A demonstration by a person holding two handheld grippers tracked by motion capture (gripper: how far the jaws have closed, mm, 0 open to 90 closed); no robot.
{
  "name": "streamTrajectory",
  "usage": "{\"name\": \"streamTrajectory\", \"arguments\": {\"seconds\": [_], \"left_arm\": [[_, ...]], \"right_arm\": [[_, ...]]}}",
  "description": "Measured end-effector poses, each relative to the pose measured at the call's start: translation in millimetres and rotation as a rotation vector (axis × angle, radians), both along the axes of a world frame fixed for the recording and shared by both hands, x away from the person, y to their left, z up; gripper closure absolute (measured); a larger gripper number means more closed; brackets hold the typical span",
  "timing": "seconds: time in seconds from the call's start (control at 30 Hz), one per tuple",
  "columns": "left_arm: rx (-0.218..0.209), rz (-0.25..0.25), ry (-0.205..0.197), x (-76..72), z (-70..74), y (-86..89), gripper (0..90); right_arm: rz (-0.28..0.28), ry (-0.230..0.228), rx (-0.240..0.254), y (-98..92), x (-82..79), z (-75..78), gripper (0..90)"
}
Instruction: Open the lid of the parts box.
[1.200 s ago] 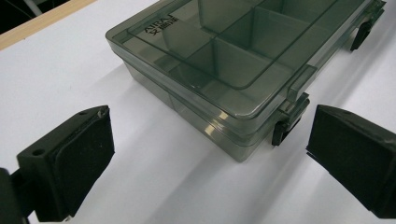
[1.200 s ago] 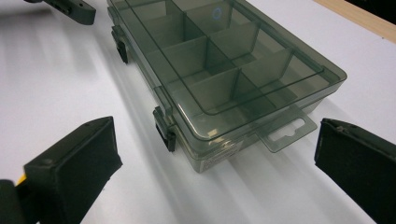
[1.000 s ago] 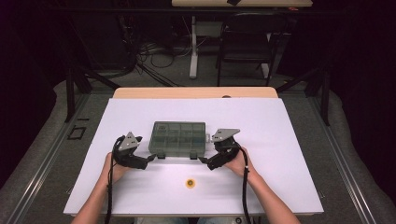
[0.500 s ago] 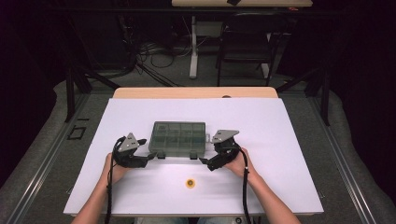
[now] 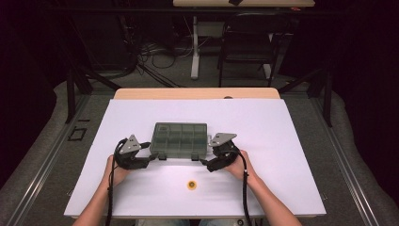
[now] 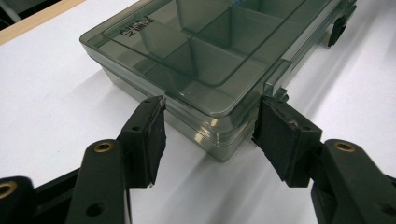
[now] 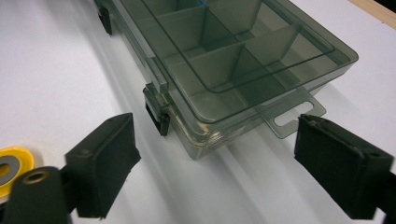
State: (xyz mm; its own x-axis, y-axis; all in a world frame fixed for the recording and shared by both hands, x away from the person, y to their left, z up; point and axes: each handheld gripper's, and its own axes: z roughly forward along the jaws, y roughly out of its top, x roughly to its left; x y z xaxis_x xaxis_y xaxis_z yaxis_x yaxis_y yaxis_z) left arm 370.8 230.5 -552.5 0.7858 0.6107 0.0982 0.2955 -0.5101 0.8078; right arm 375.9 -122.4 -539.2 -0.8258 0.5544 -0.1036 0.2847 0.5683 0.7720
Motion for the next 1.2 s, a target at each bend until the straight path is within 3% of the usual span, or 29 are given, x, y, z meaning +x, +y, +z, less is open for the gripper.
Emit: {"name": "streamTrajectory", "arguments": {"seconds": [0.27, 0.47, 0.53, 0.57, 0.87, 1.2], "left_arm": [[0.002, 0.0, -0.001, -0.1, -0.2, 0.0, 44.3], [0.003, 0.0, 0.0, -0.1, -0.3, 0.2, 45.0], [0.005, 0.0, -0.001, -0.2, -0.4, 0.2, 45.0], [0.005, -0.001, -0.001, -0.2, -0.5, 0.3, 45.0], [0.006, 0.002, -0.003, -0.7, -0.6, 0.0, 45.2], [0.003, 0.003, -0.006, -1.0, 0.1, 0.3, 45.9]], "right_arm": [[-0.018, 0.007, -0.027, 4.2, 0.5, -2.0, 32.9], [-0.022, 0.007, -0.018, 5.2, 1.4, -2.8, 42.8], [-0.035, 0.015, -0.038, 5.6, 1.1, -1.9, 46.0], [-0.037, 0.005, -0.019, 5.9, 1.3, -3.0, 46.6], [-0.047, 0.046, -0.004, 4.0, 2.2, -2.8, 48.4], [-0.046, 0.061, 0.018, 1.7, 3.3, -0.6, 50.8]]}}
